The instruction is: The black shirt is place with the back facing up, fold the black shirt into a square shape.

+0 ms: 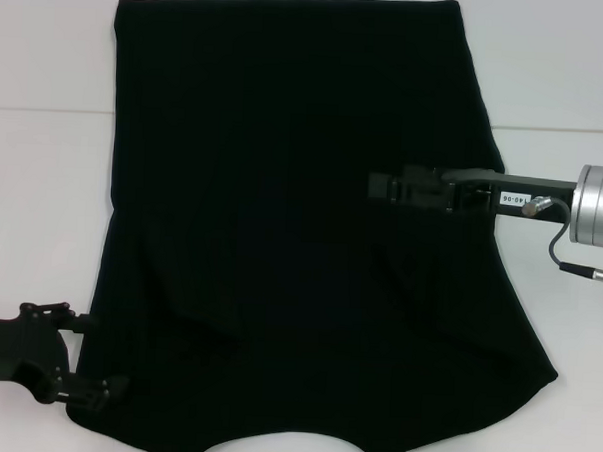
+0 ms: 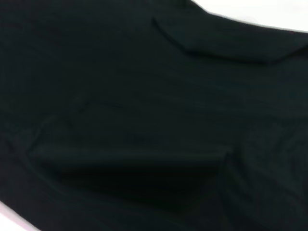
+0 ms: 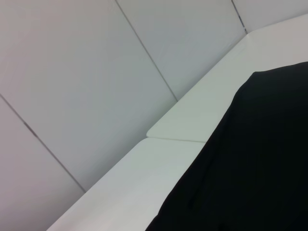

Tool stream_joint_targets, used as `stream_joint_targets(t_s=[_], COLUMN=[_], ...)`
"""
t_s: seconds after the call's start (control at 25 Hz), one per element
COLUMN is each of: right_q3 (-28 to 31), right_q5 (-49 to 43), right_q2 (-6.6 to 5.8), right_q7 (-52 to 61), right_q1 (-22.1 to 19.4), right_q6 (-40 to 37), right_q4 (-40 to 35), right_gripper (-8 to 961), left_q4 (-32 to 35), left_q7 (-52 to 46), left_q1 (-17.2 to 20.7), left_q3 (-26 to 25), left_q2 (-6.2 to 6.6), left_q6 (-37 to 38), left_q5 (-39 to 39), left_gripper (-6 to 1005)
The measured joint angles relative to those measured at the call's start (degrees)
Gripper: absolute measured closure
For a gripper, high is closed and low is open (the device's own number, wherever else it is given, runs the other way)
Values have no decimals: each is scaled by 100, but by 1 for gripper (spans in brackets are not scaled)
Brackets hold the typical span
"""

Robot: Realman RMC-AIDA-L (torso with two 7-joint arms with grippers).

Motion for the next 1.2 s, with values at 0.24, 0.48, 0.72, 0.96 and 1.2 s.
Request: stream_joint_targets(t_s=[0.24, 0.48, 0.72, 0.96, 1.2], right_q3=[2, 9, 9, 9, 9], right_q5=[4, 5, 5, 6, 10], right_q2=[0, -3, -15, -34, -52], right_q7=[4, 4, 5, 5, 5], right_q1=[15, 20, 23, 23, 23], right_q6=[75, 129, 152, 164, 172], right_q4=[7, 8, 6, 5, 6], right_gripper=[23, 24, 24, 25, 25], left_q4=[7, 45, 13, -3, 5], left_q7=[16, 139, 353, 384, 377], left_q1=[11, 54, 60, 44, 54], left_q3=[125, 230, 230, 229, 378], left_q2=[-3, -13, -25, -25, -25], left_q6=[7, -19, -90, -152, -210], left_q5=[7, 9, -39, -37, -11], left_gripper=[49, 49, 49, 57, 85])
